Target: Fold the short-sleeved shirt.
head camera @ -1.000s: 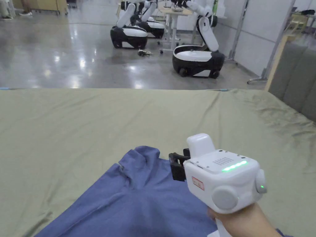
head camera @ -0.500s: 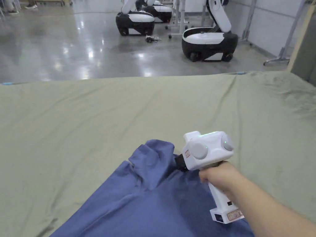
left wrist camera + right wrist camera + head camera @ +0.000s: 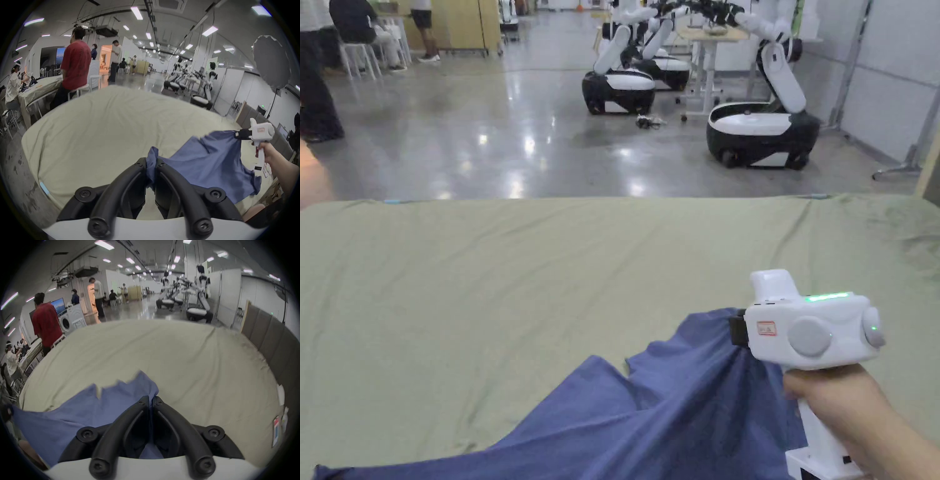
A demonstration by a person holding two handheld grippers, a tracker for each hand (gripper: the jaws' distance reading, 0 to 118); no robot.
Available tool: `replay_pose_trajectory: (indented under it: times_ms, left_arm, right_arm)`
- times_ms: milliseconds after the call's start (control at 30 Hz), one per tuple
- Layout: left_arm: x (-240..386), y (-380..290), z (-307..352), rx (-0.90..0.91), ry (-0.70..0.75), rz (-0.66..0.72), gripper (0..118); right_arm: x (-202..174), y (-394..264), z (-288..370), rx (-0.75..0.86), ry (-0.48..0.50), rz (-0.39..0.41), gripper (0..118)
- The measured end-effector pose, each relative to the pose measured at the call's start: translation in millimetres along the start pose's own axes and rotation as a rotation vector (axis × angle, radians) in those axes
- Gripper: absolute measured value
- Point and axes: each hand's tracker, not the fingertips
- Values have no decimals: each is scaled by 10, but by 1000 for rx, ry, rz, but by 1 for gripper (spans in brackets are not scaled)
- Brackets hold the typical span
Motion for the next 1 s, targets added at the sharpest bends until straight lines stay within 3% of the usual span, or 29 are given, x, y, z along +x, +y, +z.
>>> replay_pose_trajectory:
  times_ms: [133,233,433,533,733,900,1000]
  left_arm:
    - [102,440,156,116,-45,-65,6]
    - [307,852,292,189,-83,-105,6]
    - [452,1657,387,248,-126,-146,6]
    - [520,2000,445,283,-149,-167,6]
    - [673,2457,616,371,-136,-185,6]
    - [686,2799,559,408,-96,-234,6]
    - [658,3037,469,416,-77,-225,6]
  right_arm:
    - [69,248,998,114,-12,21,5]
    - [131,377,1677,197,-132,89,5]
    - [332,558,2919,414,-242,-6,5]
    - [359,653,3377,481,-248,-39,5]
    - [233,846,3757,582,-296,-12,5]
    - [140,1158,3691,619,-333,-3,5]
    - [122,1403,3554,658,-308,-54,5]
